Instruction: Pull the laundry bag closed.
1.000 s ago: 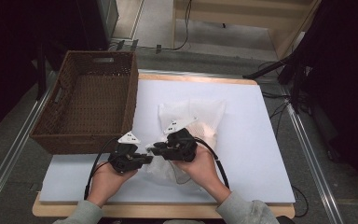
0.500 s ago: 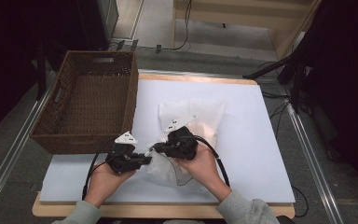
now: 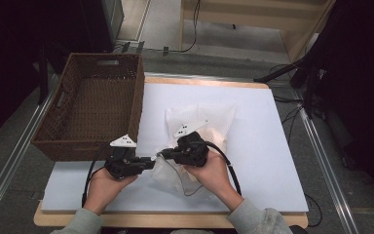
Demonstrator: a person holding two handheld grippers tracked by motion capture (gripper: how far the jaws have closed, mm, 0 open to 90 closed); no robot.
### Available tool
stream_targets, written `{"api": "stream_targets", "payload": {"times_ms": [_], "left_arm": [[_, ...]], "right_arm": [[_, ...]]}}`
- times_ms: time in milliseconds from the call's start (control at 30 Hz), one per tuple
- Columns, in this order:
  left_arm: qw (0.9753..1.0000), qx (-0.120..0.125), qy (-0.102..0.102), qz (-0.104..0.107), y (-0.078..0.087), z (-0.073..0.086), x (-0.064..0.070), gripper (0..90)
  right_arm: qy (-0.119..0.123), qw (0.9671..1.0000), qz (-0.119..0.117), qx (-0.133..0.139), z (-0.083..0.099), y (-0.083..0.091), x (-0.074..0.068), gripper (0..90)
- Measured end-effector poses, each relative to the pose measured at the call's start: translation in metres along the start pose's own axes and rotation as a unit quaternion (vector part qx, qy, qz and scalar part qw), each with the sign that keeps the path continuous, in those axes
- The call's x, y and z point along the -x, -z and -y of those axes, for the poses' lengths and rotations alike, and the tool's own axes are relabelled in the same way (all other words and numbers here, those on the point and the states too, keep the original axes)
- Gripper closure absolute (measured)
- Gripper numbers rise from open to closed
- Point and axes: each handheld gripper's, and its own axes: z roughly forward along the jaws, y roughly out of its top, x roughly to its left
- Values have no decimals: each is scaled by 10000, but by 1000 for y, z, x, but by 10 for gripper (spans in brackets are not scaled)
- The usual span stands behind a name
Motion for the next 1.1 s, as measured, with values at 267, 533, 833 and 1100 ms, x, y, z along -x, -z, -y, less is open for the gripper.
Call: {"api": "stream_targets", "payload": {"times_ms": [267, 533, 833, 1100], "left_arm": [[9998, 138, -88, 127, -13, -1, 2, 637], [9995, 285, -51, 90, -5, -1, 2, 820], [9994, 323, -146, -53, 3, -3, 4, 832], [9992, 348, -123, -127, 4, -3, 2, 787]], "right_arm": [[13, 10000, -32, -16, 0, -1, -2, 885], [-11, 10000, -22, -9, 2, -2, -1, 883], [-43, 9999, -29, -92, 4, -4, 2, 884], [-31, 9996, -49, -286, 7, -9, 0, 886]]}}
